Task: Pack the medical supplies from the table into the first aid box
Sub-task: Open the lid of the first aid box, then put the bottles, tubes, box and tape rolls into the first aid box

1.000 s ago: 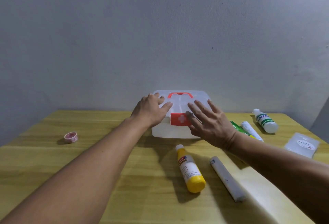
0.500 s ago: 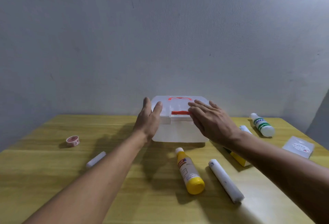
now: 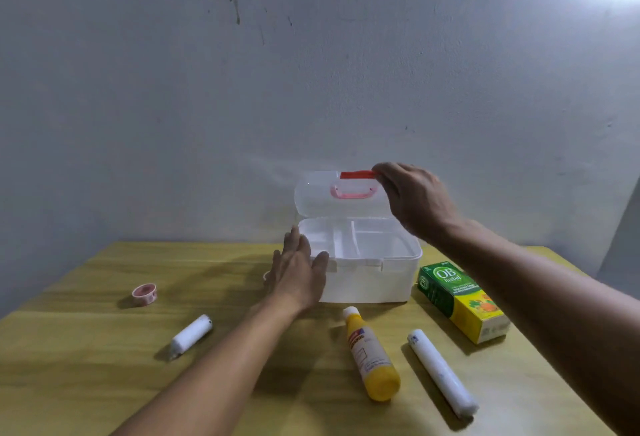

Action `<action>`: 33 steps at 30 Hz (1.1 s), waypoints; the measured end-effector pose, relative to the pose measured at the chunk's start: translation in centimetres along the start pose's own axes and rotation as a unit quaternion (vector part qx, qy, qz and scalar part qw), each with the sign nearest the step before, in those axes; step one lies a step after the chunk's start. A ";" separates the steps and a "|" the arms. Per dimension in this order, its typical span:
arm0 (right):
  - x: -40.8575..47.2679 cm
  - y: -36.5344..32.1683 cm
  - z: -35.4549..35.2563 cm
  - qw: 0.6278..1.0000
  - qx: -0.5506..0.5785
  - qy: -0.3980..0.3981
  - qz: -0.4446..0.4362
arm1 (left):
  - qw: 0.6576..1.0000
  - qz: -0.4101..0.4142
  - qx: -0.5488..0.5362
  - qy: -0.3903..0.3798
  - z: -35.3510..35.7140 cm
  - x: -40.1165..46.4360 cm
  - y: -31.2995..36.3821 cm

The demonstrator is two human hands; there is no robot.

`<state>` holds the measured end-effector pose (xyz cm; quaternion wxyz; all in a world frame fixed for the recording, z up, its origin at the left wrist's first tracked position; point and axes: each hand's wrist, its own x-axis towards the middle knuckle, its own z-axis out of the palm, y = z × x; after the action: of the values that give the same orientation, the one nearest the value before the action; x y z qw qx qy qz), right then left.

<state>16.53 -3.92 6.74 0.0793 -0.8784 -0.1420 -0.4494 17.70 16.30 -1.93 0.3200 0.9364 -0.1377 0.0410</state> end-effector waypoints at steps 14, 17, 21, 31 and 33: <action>4.4 3.5 4.3 0.967 -0.053 -0.197 0.152 | 0.998 0.036 0.048 0.021 -0.1 0.0 0.3; 4.3 4.0 4.3 0.961 -0.040 -0.219 0.165 | 0.998 0.035 0.056 0.008 -0.3 0.2 0.5; 2.2 4.2 2.5 0.962 -0.025 -0.203 0.181 | 0.995 0.034 0.089 0.011 -0.8 0.8 0.7; -8.9 2.4 -6.8 0.787 -0.126 -0.487 0.358 | 0.968 0.183 0.163 -0.051 1.4 1.8 5.2; -10.1 2.0 -7.2 0.790 -0.118 -0.475 0.369 | 0.967 0.166 0.182 -0.066 1.7 1.8 5.5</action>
<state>6.02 -9.51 2.77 0.0577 -0.9693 0.2270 0.0745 17.85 10.68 0.26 0.1228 0.9437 -0.3021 0.0560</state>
